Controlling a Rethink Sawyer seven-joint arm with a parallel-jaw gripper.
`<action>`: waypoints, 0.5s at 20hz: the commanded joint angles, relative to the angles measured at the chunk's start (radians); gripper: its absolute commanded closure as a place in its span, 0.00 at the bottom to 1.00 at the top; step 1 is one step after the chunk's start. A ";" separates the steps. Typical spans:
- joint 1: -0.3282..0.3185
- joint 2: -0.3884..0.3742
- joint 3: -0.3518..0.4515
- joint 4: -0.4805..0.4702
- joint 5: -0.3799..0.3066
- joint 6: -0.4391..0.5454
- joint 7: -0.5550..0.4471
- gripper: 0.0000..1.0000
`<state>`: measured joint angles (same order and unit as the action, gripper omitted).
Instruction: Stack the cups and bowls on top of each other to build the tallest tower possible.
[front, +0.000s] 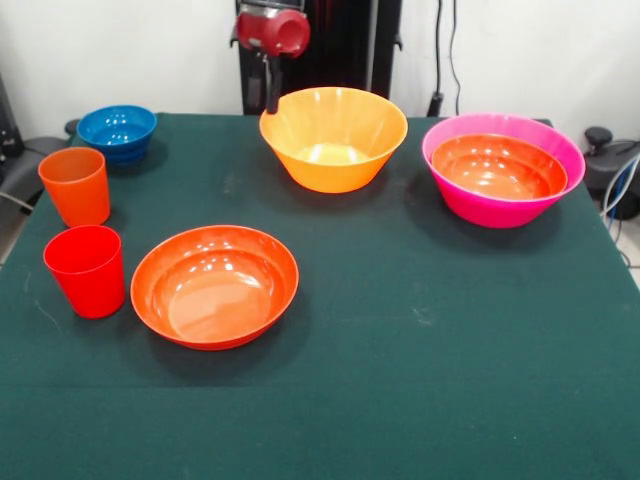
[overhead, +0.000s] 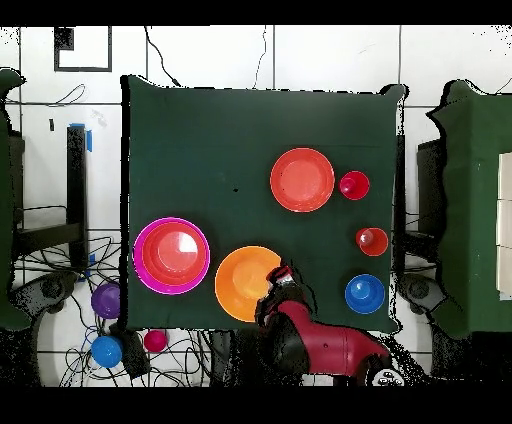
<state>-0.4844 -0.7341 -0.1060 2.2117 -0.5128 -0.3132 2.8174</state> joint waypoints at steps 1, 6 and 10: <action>-0.048 0.082 0.048 -0.108 -0.107 0.006 -0.045 0.00; -0.066 0.109 0.066 -0.146 -0.137 0.012 -0.044 0.00; -0.074 0.131 0.080 -0.176 -0.147 0.010 -0.034 0.00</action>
<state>-0.5596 -0.6730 -0.1072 2.1512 -0.6037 -0.3132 2.8174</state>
